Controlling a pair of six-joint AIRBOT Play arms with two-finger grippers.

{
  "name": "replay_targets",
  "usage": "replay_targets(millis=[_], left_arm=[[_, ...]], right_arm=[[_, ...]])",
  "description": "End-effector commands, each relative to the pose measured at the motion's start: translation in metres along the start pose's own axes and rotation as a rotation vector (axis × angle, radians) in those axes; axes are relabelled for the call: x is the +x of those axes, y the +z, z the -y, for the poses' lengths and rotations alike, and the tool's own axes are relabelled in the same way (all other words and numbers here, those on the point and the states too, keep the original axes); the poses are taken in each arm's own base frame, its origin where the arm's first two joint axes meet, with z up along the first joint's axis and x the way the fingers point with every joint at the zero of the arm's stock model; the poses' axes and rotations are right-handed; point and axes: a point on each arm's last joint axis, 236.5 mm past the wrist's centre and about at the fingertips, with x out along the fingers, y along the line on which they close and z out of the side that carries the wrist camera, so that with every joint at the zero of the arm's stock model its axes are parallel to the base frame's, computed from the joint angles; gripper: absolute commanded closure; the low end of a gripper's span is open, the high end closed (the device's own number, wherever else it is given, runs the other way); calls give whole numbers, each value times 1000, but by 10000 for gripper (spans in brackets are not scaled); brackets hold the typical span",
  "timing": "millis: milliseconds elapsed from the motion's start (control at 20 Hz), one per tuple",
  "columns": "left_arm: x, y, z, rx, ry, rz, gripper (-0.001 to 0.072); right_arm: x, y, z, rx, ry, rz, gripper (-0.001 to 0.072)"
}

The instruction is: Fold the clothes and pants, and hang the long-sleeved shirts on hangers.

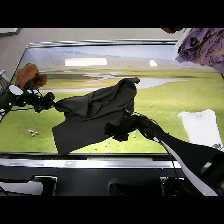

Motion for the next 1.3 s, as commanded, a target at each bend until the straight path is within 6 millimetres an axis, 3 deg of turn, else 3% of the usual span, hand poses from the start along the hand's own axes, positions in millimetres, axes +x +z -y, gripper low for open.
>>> replay_targets(millis=[0, 100, 150, 200, 250, 400, 500, 550, 650, 750, 800, 900, 1000, 1100, 1150, 1250], left_arm=[[0, 1, -1, 1, 2, 2, 691], [0, 1, -1, 11, 2, 2, 691], [0, 1, -1, 20, 2, 2, 691], [0, 1, -1, 28, 2, 2, 691], [0, 1, -1, 30, 1, 2, 691], [-4, 1, 3, 30, -8, 5, 692], [-21, 12, 16, 51, -29, 53, 693], [-40, 25, 29, 93, -47, 107, 694], [-96, 54, 64, 197, -91, 253, 693], [-172, 77, 106, 306, -141, 431, 693], [-213, 82, 126, 353, -165, 520, 693], [-301, 78, 161, 432, -208, 702, 693], [-377, 53, 185, 490, -252, 849, 693], [-433, 16, 195, 535, -279, 956, 693], [-454, -3, 195, 553, -278, 992, 693], [-486, -37, 191, 575, -262, 1047, 693]], right_arm=[[7, 7, 1, 35, 2, 25, 289], [9, 18, -2, 58, 20, 68, 362], [8, 22, -5, 57, 31, 88, 454], [8, 26, -6, 57, 39, 105, 634], [7, 30, -8, 56, 46, 119, 679], [-2, 44, -16, 50, 69, 155, 682], [-35, 72, -30, 14, 106, 213, 682], [-62, 90, -42, -31, 133, 260, 682], [-147, 129, -74, -132, 208, 399, 682], [-266, 150, -116, -254, 307, 597, 682], [-322, 148, -132, -316, 339, 691, 682], [-429, 121, -154, -419, 377, 865, 682], [-511, 70, -166, -519, 389, 1005, 682], [-568, 12, -167, -584, 393, 1116, 682], [-587, -14, -163, -594, 399, 1154, 682], [-608, -47, -148, -564, 400, 1199, 682]])
